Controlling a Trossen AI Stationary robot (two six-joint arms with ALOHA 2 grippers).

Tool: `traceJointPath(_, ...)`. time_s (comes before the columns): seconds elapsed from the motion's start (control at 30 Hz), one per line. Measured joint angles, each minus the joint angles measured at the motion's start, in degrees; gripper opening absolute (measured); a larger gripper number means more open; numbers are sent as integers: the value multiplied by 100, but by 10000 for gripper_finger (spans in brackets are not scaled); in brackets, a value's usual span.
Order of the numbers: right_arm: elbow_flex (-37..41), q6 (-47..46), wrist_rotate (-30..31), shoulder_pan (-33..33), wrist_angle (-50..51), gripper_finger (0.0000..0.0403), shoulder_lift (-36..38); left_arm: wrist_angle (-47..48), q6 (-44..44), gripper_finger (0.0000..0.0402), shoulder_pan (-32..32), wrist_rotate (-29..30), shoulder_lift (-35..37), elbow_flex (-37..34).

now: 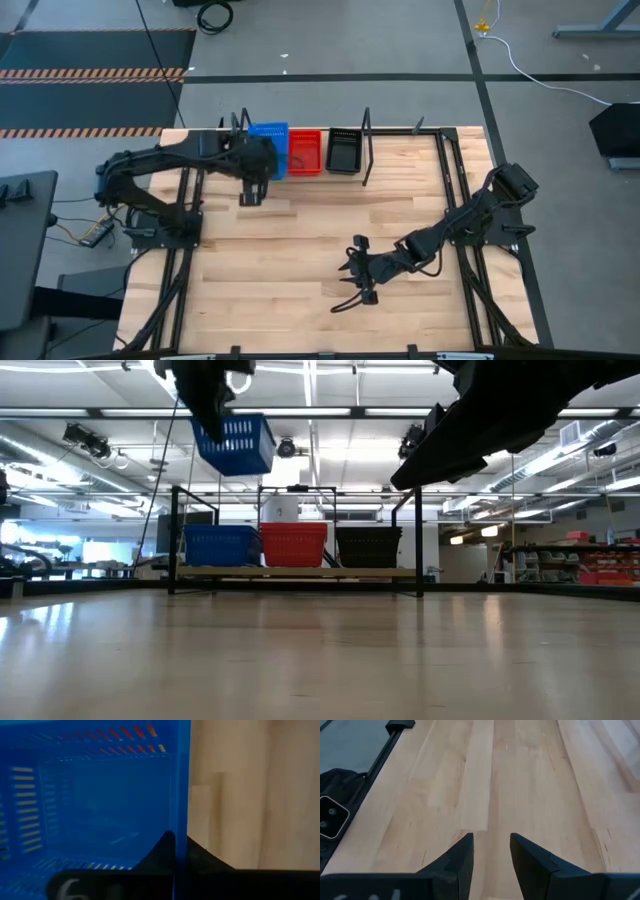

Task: Stack baskets on shelf by color
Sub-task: Stack the blue basket on top of the stacked blue basket on the shelf

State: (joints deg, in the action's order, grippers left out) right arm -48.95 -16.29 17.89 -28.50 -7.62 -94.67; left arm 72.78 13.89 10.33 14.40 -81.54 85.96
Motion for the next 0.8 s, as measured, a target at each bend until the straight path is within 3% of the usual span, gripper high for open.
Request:
traceJointPath(0.33,0,78,0,150,15,135,0,-719,726,6,1373,-1067,-9,-672)
traceJointPath(0.8,0,88,0,275,9,135,0,-1845,1250,6,1888,-1320,-11,-1932)
